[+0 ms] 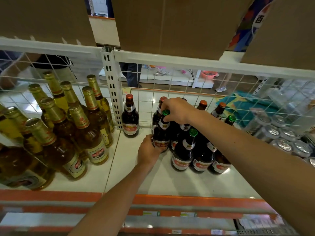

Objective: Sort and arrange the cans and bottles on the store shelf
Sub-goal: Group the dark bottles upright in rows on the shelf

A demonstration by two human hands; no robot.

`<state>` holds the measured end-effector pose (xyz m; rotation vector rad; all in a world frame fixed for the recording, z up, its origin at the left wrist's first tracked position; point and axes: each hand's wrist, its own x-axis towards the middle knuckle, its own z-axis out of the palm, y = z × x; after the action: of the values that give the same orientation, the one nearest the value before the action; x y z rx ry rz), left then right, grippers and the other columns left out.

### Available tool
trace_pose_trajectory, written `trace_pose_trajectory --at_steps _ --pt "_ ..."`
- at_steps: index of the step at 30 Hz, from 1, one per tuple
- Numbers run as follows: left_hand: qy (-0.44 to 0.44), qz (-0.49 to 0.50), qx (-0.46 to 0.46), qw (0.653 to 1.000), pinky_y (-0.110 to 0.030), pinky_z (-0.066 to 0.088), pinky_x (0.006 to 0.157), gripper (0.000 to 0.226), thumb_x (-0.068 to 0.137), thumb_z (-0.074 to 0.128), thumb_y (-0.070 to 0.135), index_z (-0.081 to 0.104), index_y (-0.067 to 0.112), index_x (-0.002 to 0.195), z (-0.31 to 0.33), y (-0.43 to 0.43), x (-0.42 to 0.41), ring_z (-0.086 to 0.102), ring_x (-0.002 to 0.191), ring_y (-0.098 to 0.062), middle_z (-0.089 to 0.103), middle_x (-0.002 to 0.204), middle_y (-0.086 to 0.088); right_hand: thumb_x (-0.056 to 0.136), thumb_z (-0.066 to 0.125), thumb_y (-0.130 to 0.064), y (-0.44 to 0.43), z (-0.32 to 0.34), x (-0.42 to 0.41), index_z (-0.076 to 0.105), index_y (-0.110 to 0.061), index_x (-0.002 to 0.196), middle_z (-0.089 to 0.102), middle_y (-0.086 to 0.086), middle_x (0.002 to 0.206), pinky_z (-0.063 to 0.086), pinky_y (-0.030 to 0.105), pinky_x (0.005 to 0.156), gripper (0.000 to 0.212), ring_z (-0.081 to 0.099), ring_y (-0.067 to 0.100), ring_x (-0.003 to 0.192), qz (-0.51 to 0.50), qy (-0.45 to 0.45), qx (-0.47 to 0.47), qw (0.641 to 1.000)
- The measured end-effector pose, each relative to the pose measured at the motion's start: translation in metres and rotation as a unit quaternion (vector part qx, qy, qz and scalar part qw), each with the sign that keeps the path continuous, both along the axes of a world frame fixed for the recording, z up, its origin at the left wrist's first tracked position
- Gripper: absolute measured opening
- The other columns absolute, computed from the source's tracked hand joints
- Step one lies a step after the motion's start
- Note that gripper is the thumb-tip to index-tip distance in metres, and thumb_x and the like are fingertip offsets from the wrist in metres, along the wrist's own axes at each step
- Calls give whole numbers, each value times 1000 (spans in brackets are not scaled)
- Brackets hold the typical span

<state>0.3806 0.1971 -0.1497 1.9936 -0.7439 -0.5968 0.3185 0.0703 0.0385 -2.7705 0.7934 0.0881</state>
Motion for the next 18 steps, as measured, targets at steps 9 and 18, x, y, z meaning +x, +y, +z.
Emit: trace_pose_trajectory --at_steps 9,18 --pt "70 5 -12 997 -42 52 97 65 83 74 36 47 19 140 6 16 15 60 114 -19 60 129 -1 90 66 -44 14 17 37 62 -18 121 65 3 118 46 34 82 40 58 24 109 -10 -32 -41 999" --pt "56 162 -48 984 -43 50 98 35 90 59 6 55 18 123 17 9 102 60 113 -27 65 121 -7 88 71 -41 35 -8 130 50 -11 138 57 9 133 43 31 86 62 56 26 116 -32 -92 64 993"
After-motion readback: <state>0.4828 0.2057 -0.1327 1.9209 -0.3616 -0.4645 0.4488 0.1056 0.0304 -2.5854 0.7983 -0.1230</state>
